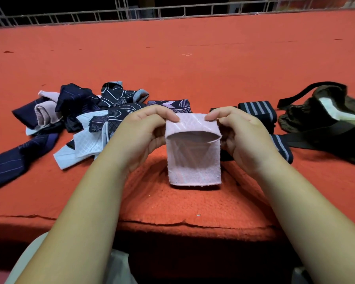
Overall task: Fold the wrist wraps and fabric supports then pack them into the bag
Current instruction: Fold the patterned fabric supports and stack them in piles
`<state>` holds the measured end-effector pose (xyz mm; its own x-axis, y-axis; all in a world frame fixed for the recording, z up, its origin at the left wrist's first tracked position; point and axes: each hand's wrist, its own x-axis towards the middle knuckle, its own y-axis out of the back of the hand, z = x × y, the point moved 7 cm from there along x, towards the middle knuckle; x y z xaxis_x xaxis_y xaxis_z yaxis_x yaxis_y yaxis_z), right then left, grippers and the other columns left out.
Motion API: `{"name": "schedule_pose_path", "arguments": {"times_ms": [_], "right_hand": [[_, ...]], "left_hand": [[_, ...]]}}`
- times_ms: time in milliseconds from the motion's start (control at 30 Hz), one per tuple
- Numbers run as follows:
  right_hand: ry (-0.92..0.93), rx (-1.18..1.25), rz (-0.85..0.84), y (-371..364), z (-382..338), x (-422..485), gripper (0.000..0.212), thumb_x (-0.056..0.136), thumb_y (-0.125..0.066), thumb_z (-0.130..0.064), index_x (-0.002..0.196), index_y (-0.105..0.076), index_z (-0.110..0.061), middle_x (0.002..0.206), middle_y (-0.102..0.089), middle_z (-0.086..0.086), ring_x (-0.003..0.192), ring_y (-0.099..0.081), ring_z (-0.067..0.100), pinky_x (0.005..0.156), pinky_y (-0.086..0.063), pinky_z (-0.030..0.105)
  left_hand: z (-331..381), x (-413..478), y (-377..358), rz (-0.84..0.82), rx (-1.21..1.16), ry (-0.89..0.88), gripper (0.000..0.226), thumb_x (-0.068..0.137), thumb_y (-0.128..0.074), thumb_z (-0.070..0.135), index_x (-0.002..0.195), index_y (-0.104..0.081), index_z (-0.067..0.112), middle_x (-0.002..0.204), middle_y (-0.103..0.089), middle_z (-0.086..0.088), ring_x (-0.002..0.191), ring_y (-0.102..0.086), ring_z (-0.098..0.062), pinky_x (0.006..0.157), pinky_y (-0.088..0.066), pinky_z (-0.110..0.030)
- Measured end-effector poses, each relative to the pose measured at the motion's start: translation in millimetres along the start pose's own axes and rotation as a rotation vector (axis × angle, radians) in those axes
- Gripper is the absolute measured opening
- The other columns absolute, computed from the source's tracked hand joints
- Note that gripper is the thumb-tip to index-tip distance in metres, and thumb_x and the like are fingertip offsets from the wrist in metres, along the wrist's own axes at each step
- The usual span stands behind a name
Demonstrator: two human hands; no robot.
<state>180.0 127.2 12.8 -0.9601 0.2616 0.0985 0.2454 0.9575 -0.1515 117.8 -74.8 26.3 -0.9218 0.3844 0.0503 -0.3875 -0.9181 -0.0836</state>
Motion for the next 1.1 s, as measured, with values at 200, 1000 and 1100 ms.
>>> {"name": "schedule_pose_path", "arguments": {"times_ms": [200,1000,1100], "right_hand": [[0.087,-0.138,-0.098,-2.4,-1.5,-0.6,0.010,0.092,-0.078,-0.014,0.094,-0.074,-0.023,0.084,-0.063,-0.002,0.078,-0.056,0.015,0.076,-0.046,0.037],[0.011,-0.307,-0.136,-5.0,3.1,-5.0,0.018,0.104,-0.070,-0.031,0.106,-0.081,-0.018,0.097,-0.083,-0.002,0.087,-0.079,0.012,0.074,-0.063,0.030],[0.000,-0.249,-0.121,-4.3,5.9,-4.6,0.015,0.105,-0.069,-0.028,0.108,-0.080,-0.018,0.096,-0.083,-0.005,0.084,-0.079,0.008,0.067,-0.059,0.021]], "left_hand": [[2.6,0.6,-1.2,-0.040,0.038,-0.082,0.009,0.094,-0.066,0.013,0.091,-0.075,0.016,0.089,-0.061,-0.007,0.086,-0.055,-0.021,0.076,-0.055,-0.033],[-16.5,-1.7,-6.1,-0.076,0.223,0.074,0.020,0.103,-0.068,0.032,0.118,-0.074,0.020,0.088,-0.075,0.005,0.065,-0.069,-0.011,0.055,-0.052,-0.029],[-22.3,-2.6,-6.5,-0.124,0.196,0.106,0.020,0.104,-0.067,0.024,0.119,-0.074,0.014,0.084,-0.075,0.004,0.059,-0.067,-0.008,0.045,-0.052,-0.025]]}}
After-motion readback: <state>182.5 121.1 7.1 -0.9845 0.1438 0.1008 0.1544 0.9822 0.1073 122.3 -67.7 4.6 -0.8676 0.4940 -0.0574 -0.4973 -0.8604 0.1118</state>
